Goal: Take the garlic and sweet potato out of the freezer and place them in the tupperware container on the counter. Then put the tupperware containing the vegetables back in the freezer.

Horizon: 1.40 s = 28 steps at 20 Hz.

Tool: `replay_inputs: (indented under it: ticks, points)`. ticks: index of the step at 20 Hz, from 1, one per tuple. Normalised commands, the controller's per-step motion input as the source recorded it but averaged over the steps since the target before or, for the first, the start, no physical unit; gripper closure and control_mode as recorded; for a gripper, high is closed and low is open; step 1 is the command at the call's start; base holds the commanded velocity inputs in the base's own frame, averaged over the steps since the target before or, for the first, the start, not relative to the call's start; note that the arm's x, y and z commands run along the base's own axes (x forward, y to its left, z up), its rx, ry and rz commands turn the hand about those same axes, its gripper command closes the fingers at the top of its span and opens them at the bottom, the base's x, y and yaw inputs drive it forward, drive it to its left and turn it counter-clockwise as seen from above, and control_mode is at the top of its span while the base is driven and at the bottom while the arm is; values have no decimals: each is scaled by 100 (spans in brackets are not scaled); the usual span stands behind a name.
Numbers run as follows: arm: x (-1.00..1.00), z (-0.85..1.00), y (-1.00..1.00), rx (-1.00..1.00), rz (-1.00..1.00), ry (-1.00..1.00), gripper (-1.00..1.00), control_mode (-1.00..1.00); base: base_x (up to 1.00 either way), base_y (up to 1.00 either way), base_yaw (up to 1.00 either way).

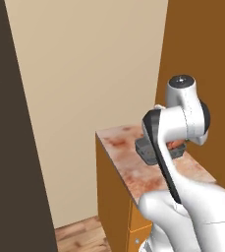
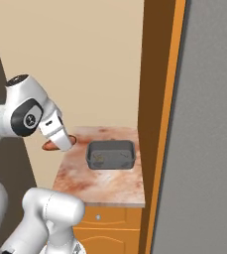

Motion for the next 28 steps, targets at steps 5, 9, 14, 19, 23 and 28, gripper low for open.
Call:
replay_inputs:
  ticks: [5, 9, 14, 19, 23, 28]
  points:
    - [67, -39, -37, 0, -2, 5, 100, -100, 0, 0, 0]
    - [51, -37, -43, 3, 0, 8, 100, -100, 0, 0, 0]
    - [80, -40, -21, 4, 0, 11, 100, -100, 0, 0, 0]
    - [93, -36, -8, 7, 0, 15, 100, -100, 0, 0, 0]
    - [64, -49, -1, 5, 4, 17, 100, -100, 0, 0, 0]
    - [52, -58, 0, 1, 6, 11, 100, -100, 0, 0, 0]
